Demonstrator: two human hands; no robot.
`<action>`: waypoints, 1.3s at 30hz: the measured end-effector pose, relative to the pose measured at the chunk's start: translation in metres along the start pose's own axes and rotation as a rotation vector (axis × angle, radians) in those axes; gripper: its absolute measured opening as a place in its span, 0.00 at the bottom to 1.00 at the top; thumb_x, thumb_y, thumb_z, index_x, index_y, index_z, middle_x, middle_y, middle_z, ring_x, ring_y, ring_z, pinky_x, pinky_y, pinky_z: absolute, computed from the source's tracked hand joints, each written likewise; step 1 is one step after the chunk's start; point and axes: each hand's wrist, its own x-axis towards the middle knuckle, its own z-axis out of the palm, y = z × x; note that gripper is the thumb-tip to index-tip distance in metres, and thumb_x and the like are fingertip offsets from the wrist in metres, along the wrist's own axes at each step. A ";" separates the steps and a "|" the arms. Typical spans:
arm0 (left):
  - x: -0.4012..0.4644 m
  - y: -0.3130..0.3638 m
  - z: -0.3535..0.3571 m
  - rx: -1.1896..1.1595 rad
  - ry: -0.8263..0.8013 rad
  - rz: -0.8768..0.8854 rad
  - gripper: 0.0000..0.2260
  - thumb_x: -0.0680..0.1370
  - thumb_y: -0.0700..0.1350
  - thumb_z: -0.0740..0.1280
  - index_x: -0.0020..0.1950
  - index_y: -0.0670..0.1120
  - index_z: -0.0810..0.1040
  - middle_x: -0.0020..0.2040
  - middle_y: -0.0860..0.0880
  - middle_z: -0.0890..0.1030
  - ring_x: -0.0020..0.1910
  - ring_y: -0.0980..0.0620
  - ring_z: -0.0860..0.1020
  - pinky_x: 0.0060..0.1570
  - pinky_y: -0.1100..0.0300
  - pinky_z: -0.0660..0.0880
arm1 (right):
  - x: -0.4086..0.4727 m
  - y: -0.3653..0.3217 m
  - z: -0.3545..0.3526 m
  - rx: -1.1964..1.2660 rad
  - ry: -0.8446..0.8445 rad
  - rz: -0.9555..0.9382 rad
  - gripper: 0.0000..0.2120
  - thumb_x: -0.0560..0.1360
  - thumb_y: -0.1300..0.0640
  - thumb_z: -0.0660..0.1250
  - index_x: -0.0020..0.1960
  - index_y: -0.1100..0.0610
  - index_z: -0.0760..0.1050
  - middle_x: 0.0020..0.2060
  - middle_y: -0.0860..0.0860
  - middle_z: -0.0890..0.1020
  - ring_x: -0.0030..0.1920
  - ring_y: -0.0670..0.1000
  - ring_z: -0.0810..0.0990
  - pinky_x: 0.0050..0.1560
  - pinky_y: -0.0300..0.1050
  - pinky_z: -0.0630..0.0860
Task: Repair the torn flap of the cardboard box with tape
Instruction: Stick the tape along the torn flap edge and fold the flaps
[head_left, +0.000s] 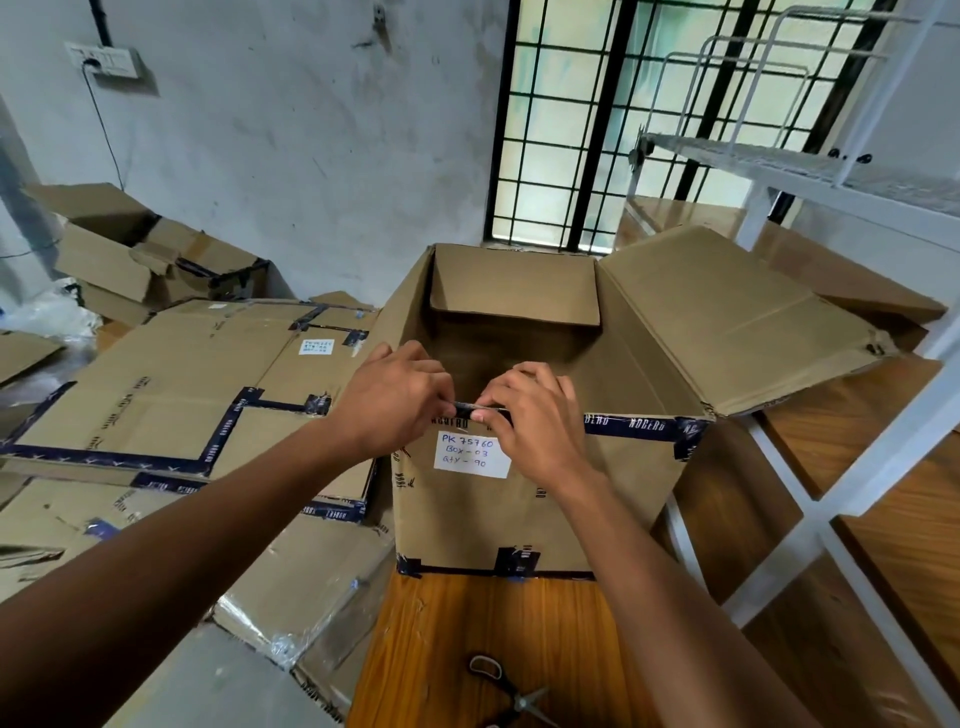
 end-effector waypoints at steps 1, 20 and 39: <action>-0.003 -0.004 0.000 -0.014 0.001 -0.012 0.08 0.81 0.57 0.69 0.55 0.58 0.85 0.54 0.58 0.85 0.61 0.50 0.76 0.56 0.49 0.69 | -0.002 0.003 -0.001 -0.014 0.007 -0.006 0.09 0.79 0.40 0.69 0.52 0.42 0.85 0.53 0.37 0.83 0.66 0.48 0.72 0.60 0.49 0.66; -0.019 -0.027 -0.014 -0.038 -0.080 -0.112 0.12 0.83 0.58 0.68 0.63 0.57 0.83 0.63 0.56 0.83 0.70 0.50 0.73 0.65 0.48 0.67 | -0.013 0.021 -0.022 -0.133 -0.084 -0.010 0.15 0.81 0.39 0.66 0.65 0.40 0.82 0.69 0.41 0.78 0.73 0.51 0.68 0.65 0.55 0.67; 0.000 -0.008 -0.003 -0.097 -0.075 -0.064 0.08 0.82 0.59 0.69 0.57 0.60 0.84 0.53 0.60 0.85 0.62 0.53 0.74 0.57 0.52 0.63 | -0.001 -0.002 -0.001 -0.172 0.049 -0.192 0.10 0.82 0.43 0.66 0.52 0.46 0.82 0.51 0.41 0.82 0.60 0.51 0.76 0.52 0.49 0.69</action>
